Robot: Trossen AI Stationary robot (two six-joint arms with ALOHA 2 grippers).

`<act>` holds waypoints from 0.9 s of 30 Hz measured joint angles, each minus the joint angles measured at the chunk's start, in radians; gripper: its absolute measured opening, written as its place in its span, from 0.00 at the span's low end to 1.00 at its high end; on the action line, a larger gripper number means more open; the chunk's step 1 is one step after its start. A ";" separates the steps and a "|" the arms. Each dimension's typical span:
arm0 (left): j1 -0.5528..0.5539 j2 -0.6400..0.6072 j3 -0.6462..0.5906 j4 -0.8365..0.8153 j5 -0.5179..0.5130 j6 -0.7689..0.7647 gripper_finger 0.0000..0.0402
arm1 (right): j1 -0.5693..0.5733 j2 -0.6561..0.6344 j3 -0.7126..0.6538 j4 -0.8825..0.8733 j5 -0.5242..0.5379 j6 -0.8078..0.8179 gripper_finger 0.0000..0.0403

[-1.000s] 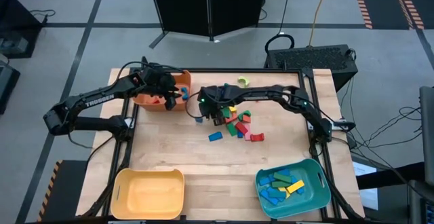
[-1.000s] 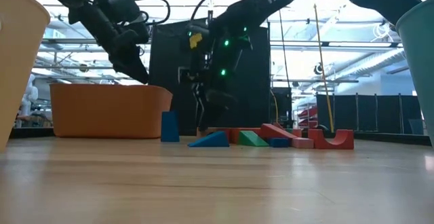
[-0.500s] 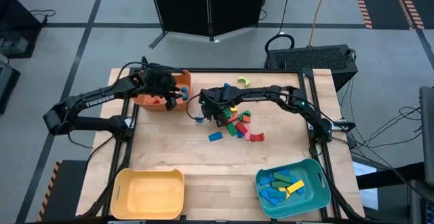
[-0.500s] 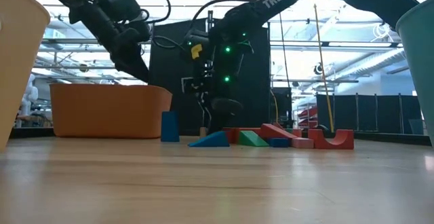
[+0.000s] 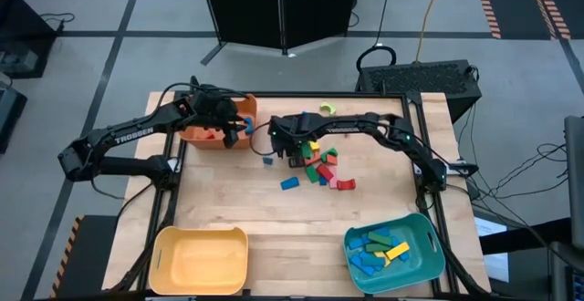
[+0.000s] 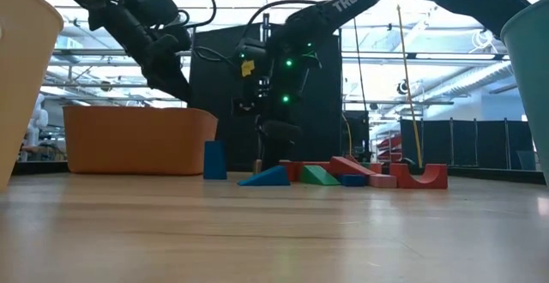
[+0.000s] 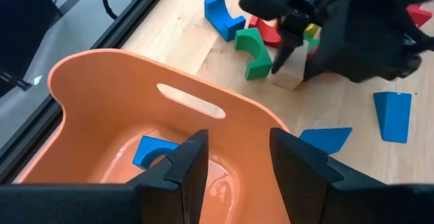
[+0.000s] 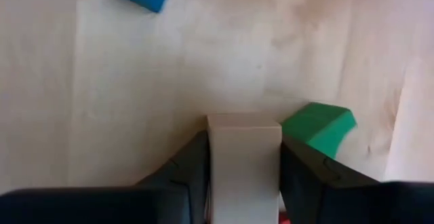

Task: Sort blocks by size
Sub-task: Put the light brown arch block into the orange bin

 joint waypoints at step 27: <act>-0.098 0.000 0.000 0.024 -0.004 0.130 0.39 | -0.074 -0.078 -0.002 0.082 -0.369 0.141 0.33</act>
